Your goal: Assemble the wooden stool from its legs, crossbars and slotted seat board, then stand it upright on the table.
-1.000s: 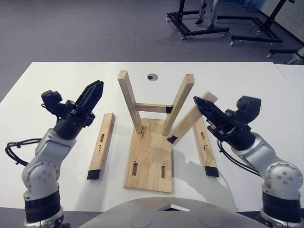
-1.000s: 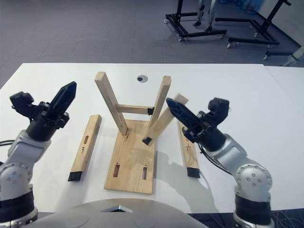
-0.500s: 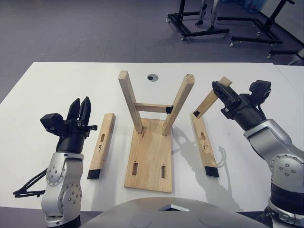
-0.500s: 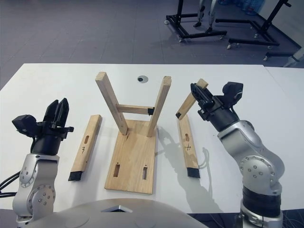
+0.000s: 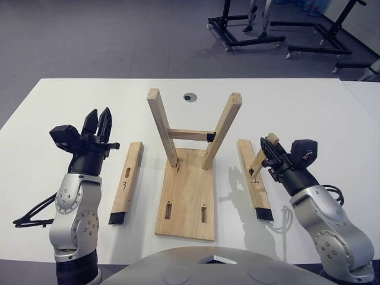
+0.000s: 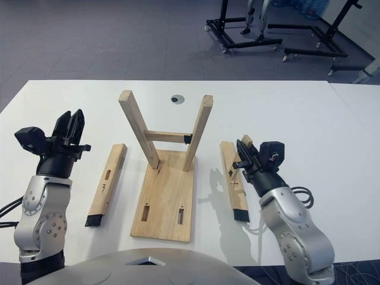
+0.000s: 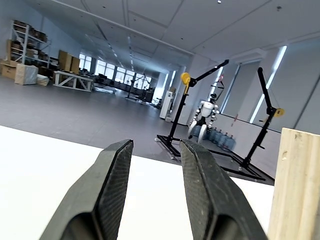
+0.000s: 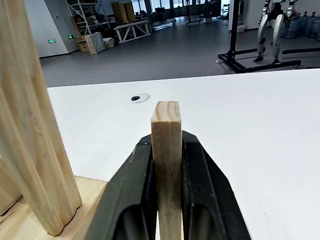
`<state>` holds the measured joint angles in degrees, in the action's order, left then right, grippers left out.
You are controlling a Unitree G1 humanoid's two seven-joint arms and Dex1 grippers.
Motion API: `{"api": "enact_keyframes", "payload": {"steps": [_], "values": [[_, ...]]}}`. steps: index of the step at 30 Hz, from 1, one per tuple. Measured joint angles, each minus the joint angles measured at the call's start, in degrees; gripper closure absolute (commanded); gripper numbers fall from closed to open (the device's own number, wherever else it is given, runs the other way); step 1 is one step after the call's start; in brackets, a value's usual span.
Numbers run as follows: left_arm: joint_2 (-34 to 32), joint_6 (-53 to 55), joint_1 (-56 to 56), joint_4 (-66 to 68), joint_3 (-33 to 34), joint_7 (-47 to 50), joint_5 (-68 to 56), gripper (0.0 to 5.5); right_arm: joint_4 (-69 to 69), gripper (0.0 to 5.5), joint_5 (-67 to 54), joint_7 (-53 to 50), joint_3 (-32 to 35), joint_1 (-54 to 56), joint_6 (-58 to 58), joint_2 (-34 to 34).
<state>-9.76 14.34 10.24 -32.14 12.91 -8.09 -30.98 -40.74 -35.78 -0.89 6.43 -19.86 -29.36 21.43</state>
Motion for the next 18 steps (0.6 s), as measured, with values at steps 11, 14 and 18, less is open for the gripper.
{"api": "enact_keyframes", "payload": {"steps": [11,14,18], "values": [[-0.76,0.95,-1.26,1.10,-0.13,-0.83,-0.09,3.81,1.99,5.11,6.67,0.31,0.49,-0.11,2.75,-4.80],[-0.72,0.96,-1.26,1.10,-0.51,-0.94,-0.09,3.81,2.22,5.11,7.70,0.74,0.44,-0.06,2.68,-5.57],[-0.78,1.03,-1.25,1.36,-0.81,-1.40,-0.05,3.81,3.02,5.11,8.88,1.00,0.56,0.74,2.53,-6.17]]}}
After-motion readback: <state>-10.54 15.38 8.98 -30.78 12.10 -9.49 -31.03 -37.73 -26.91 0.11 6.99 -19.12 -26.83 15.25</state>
